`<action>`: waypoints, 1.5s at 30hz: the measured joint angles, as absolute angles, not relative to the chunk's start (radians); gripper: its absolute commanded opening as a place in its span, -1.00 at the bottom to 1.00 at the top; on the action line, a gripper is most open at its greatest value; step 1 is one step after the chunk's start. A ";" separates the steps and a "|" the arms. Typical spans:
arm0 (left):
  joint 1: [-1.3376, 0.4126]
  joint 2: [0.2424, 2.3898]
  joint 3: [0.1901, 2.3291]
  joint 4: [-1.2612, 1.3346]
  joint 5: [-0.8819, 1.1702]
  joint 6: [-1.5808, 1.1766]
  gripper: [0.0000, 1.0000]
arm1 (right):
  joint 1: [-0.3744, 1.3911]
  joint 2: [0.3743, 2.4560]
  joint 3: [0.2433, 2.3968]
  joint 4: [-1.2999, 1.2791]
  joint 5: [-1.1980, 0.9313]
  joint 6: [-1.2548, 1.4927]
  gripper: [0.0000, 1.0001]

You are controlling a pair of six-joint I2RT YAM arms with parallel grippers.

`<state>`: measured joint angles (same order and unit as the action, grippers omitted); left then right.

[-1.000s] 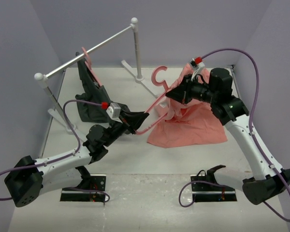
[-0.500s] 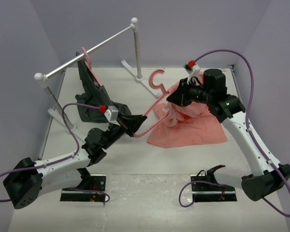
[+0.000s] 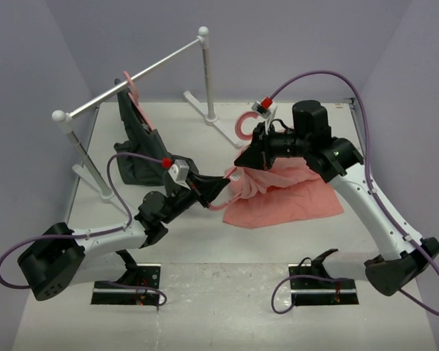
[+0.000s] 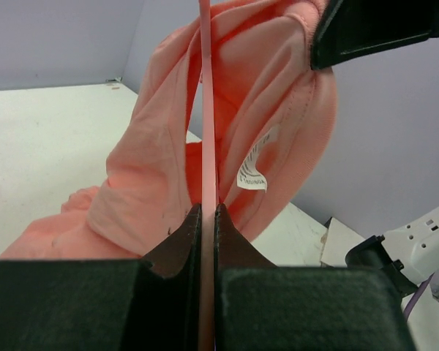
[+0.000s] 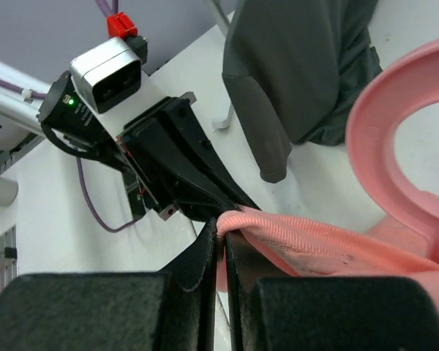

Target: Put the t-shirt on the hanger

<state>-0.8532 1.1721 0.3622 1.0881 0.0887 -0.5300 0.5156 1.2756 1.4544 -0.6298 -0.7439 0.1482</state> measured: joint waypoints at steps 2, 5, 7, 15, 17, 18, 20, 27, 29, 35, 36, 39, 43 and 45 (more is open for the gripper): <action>-0.853 1.165 0.362 1.087 0.090 -0.530 -1.00 | 0.523 1.267 1.452 -0.637 -0.730 0.134 -0.50; -0.853 1.138 0.358 1.078 0.089 -0.523 -1.00 | 0.518 1.243 1.435 -0.640 -0.655 0.124 -0.12; -0.853 1.109 0.346 1.077 0.090 -0.511 -1.00 | 0.514 1.216 1.419 -0.643 -0.595 0.116 0.14; -0.853 1.010 0.293 1.061 0.147 -0.393 -1.00 | 0.435 1.064 1.406 -0.698 -0.390 -0.022 0.78; -0.853 0.993 0.291 1.035 0.169 -0.350 -1.00 | 0.430 1.052 1.443 -0.732 -0.374 -0.087 0.79; -0.853 0.983 0.291 1.017 0.179 -0.329 -1.00 | 0.430 1.051 1.461 -0.747 -0.373 -0.121 0.79; -0.853 0.965 0.291 0.978 0.195 -0.290 -1.00 | 0.431 1.052 1.483 -0.768 -0.375 -0.194 0.75; -0.853 0.923 0.294 0.873 0.301 -0.179 -1.00 | 0.432 1.037 1.394 -0.899 -0.421 -0.500 0.67; -0.853 0.921 0.304 0.847 0.347 -0.158 -1.00 | 0.432 1.023 1.354 -0.925 -0.431 -0.553 0.59; -0.853 0.917 0.322 0.830 0.460 -0.135 -1.00 | 0.432 0.961 1.287 -0.929 -0.460 -0.662 0.13; -0.853 0.916 0.323 0.828 0.472 -0.134 -1.00 | 0.432 0.951 1.275 -0.930 -0.471 -0.680 0.07; -0.853 0.902 0.332 0.812 0.499 -0.132 -1.00 | 0.432 0.925 1.228 -0.939 -0.502 -0.721 0.00; -0.852 0.874 0.361 0.750 0.526 -0.113 -1.00 | 0.428 0.921 1.209 -0.956 -0.538 -0.750 -0.32; -0.848 0.865 0.375 0.721 0.528 -0.106 -1.00 | 0.423 0.921 1.209 -0.960 -0.559 -0.764 -0.52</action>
